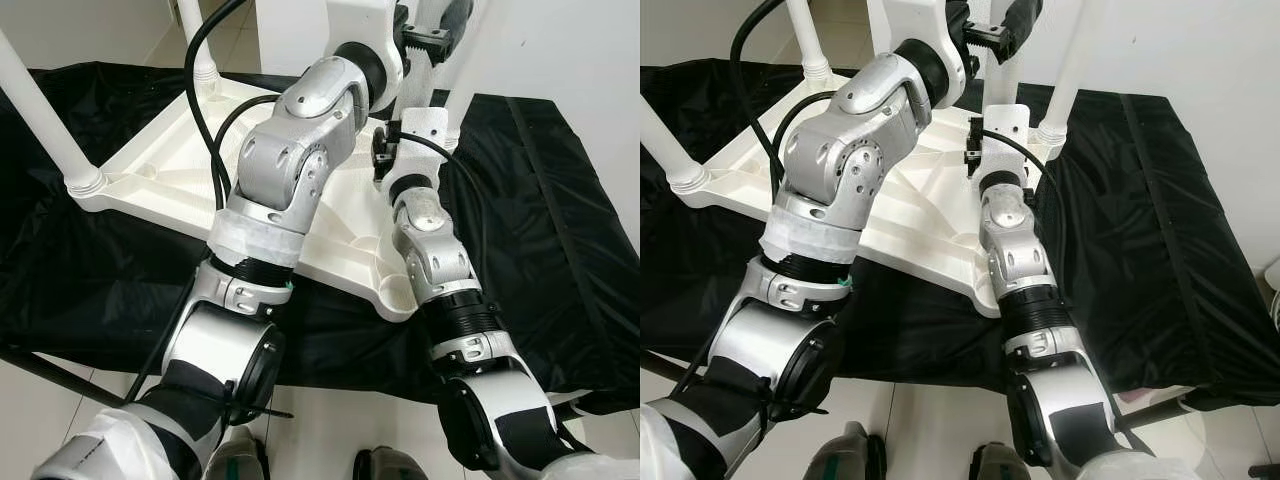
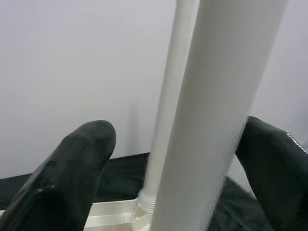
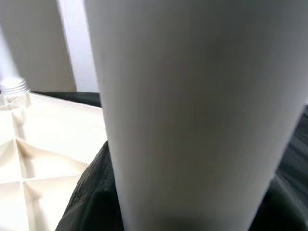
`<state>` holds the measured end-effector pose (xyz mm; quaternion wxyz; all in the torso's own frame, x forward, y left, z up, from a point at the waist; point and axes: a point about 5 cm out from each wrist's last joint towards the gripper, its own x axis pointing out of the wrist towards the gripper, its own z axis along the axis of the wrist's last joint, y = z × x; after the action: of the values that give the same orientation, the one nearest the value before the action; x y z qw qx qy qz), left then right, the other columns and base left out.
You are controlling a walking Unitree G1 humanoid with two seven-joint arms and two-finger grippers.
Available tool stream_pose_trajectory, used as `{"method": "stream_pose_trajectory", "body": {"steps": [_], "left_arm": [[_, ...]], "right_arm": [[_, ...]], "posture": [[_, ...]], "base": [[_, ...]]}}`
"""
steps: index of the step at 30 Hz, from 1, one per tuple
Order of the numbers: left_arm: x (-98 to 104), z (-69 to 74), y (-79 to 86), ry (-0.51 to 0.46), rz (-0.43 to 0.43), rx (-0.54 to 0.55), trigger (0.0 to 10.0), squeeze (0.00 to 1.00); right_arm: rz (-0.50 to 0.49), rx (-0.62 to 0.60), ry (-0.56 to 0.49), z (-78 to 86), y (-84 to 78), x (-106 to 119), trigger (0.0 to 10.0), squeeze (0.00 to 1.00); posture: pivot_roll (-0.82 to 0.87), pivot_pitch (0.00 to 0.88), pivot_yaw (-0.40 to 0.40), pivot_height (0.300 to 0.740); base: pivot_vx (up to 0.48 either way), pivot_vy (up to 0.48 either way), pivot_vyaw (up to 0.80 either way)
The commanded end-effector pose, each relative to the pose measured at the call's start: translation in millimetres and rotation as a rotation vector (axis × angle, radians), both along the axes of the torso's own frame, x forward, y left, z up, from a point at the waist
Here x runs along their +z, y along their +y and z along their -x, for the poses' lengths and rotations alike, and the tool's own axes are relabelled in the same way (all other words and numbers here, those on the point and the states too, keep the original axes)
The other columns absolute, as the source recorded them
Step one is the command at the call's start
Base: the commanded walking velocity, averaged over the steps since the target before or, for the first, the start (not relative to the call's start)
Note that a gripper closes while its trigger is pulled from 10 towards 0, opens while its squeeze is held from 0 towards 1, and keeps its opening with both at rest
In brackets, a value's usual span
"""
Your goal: Building children table
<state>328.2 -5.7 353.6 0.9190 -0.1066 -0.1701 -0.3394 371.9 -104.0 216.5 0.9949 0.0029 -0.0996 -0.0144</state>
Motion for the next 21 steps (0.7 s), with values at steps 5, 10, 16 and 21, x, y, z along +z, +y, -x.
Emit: {"method": "stream_pose_trajectory", "body": {"steps": [5, 10, 16, 21], "left_arm": [[2.2, 9.2, 15.2, -0.028, 0.086, -0.051, 10.0, 0.0], [-6.3, 10.2, 20.8, -0.034, 0.038, -0.054, 10.0, 0.0], [-42.1, 15.1, 20.5, -0.063, -0.091, -0.072, 10.0, 0.0], [-90.6, 23.9, 14.5, -0.057, -0.26, -0.163, 10.0, 0.0]], "right_arm": [[-0.113, -0.102, 0.036, -0.7, -32.8, -4.6, 10.0, 0.0], [-0.151, -0.095, 0.026, 1.7, -42.1, -4.8, 10.0, 0.0], [-0.147, -0.131, -0.003, 7.0, -66.4, -5.4, 10.0, 0.0], [-0.113, -0.118, -0.044, 12.1, -79.1, 0.6, 10.0, 0.0]], "posture": [[-0.06, 0.023, 0.018, 0.74], [-0.05, 0.022, 0.017, 0.74], [-0.05, 0.024, 0.015, 0.74], [-0.05, 0.035, 0.027, 0.74]], "base": [[0.0, 0.0, 0.0], [0.0, 0.0, 0.0], [0.0, 0.0, 0.0], [0.0, 0.0, 0.0]]}}
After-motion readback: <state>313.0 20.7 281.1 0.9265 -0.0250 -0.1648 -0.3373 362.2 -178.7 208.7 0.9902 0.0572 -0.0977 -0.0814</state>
